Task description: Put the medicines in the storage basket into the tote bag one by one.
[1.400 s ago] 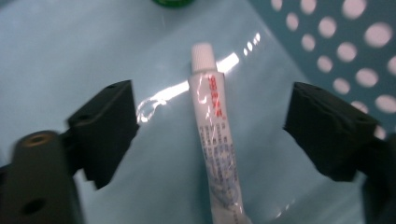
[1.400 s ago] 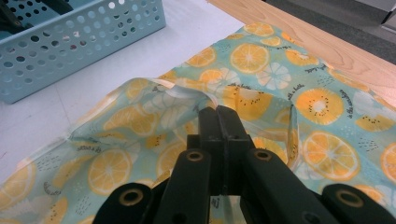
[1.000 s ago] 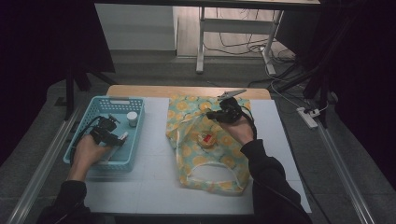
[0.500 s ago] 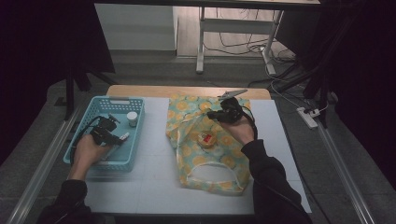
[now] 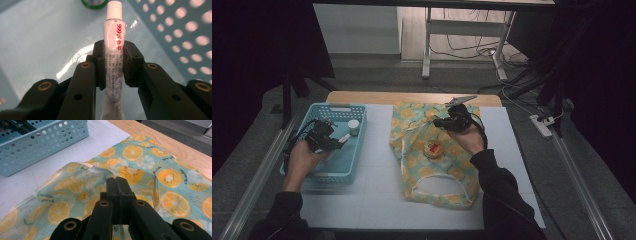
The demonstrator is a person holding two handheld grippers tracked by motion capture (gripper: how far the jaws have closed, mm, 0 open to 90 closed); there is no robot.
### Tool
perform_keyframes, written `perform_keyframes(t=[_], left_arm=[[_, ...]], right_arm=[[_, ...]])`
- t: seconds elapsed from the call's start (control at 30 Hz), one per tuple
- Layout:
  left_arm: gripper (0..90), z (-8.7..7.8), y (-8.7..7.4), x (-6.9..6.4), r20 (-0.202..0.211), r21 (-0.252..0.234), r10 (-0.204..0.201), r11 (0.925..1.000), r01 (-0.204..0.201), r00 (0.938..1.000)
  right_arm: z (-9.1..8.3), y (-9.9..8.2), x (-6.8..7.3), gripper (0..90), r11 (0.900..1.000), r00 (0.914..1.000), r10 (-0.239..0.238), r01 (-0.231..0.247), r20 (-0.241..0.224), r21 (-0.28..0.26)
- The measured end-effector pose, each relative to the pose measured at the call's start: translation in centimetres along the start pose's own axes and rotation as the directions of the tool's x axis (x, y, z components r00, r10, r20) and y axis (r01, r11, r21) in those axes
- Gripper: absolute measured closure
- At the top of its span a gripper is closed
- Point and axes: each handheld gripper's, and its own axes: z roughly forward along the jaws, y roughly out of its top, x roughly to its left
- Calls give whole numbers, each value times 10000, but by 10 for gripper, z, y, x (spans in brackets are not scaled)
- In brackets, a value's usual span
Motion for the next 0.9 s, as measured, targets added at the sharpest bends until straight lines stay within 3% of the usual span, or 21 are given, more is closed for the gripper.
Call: perform_keyframes(t=[0.23,0.67,0.9], left_arm=[[746,-17,9,-7,395,-737,-230,9969,259,9990],[746,-38,33,-44,1267,-1655,701,9850,-486,9895],[745,-44,49,-71,1729,-2041,1281,9746,-917,9766]], right_arm=[[-2,0,-1,900,10000,10000,34,-34,15,-35],[-1,1,1,900,10000,10000,25,-25,-9,-96],[-3,1,1,900,9999,10000,20,-20,13,-151]])
